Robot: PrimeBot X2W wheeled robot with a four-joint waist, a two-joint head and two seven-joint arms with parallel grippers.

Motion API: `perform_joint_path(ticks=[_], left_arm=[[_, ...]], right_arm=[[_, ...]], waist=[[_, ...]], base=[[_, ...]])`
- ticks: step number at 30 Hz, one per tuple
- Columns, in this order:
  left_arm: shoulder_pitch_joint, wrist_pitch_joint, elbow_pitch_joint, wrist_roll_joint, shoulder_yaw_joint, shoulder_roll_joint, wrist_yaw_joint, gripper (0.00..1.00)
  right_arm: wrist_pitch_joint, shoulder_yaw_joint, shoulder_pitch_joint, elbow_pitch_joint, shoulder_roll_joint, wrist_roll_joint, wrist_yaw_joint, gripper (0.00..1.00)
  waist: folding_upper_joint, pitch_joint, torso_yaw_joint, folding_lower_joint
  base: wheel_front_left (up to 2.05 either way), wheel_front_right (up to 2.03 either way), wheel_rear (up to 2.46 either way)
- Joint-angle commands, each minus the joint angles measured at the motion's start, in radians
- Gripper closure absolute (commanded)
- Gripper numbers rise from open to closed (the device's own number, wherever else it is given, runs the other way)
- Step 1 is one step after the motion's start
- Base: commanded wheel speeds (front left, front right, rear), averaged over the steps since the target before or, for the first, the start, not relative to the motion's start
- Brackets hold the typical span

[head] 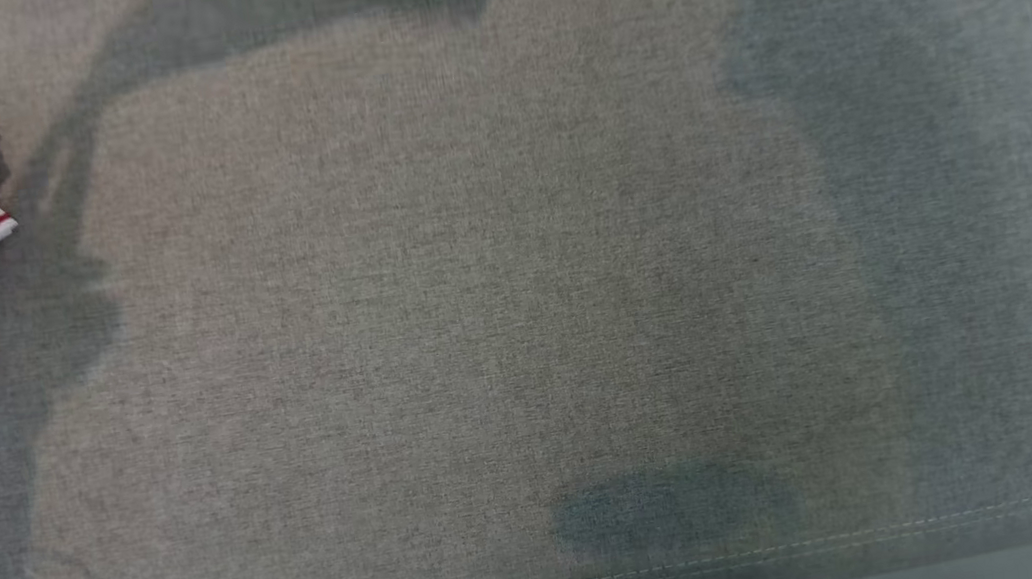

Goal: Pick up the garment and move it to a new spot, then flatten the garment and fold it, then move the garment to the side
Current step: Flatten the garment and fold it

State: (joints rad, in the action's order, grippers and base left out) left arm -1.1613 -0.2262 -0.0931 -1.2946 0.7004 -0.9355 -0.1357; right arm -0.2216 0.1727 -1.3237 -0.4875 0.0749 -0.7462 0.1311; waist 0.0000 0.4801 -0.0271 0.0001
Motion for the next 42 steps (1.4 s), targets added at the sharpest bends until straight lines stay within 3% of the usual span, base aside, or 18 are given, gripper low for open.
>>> perform_joint_path(ticks=[1, 5, 8, 14, 19, 27, 34, 42], left_arm=[[-0.011, -0.024, 0.0, -0.007, -0.032, -0.083, 0.005, 1.0], [0.027, -0.034, -0.005, -0.013, -0.028, -0.103, 0.005, 1.0], [0.157, -0.035, 0.007, 0.012, -0.079, -0.083, 0.005, 1.0], [0.465, -0.035, 0.008, 0.072, -0.172, 0.061, 0.005, 1.0], [0.644, -0.035, 0.019, 0.155, -0.23, 0.178, 0.005, 1.0], [0.822, -0.036, -0.053, 0.242, -0.26, 0.32, 0.005, 1.0], [0.94, -0.036, -0.141, 0.312, -0.215, 0.405, 0.005, 1.0], [1.035, -0.036, -0.213, 0.348, -0.213, 0.465, 0.005, 1.0]], right_arm=[[0.015, 0.006, 0.0, -0.016, -0.024, 0.019, 0.0, 1.0], [0.017, 0.02, 0.022, -0.038, -0.024, -0.01, 0.0, 1.0], [0.061, 0.041, 0.149, -0.05, -0.024, -0.038, 0.0, 1.0], [0.12, 0.067, 0.446, -0.046, -0.025, -0.058, 0.0, 1.0], [0.141, 0.041, 0.629, 0.047, -0.025, -0.046, 0.0, 1.0], [0.039, -0.021, 0.865, 0.166, -0.025, -0.012, 0.0, 1.0], [-0.054, -0.061, 1.02, 0.222, 0.016, -0.053, 0.0, 1.0], [-0.154, -0.043, 1.128, 0.268, 0.05, -0.133, 0.0, 1.0]], waist=[[0.0, 0.042, -0.015, -0.0001], [0.0, 0.077, -0.028, -0.0001], [0.0, 0.137, -0.041, -0.0001], [0.0, 0.126, -0.037, -0.0001], [0.0, 0.046, -0.022, -0.0001], [0.0, -0.149, -0.005, -0.0001], [0.0, -0.309, -0.001, -0.0001], [0.0, -0.399, -0.011, -0.0001]], base=[[0.0, 0.0, 0.0], [0.0, 0.0, 0.0], [0.0, 0.0, 0.0], [0.0, 0.0, 0.0], [0.0, 0.0, 0.0], [0.0, 0.0, 0.0], [0.0, 0.0, 0.0], [0.0, 0.0, 0.0]])
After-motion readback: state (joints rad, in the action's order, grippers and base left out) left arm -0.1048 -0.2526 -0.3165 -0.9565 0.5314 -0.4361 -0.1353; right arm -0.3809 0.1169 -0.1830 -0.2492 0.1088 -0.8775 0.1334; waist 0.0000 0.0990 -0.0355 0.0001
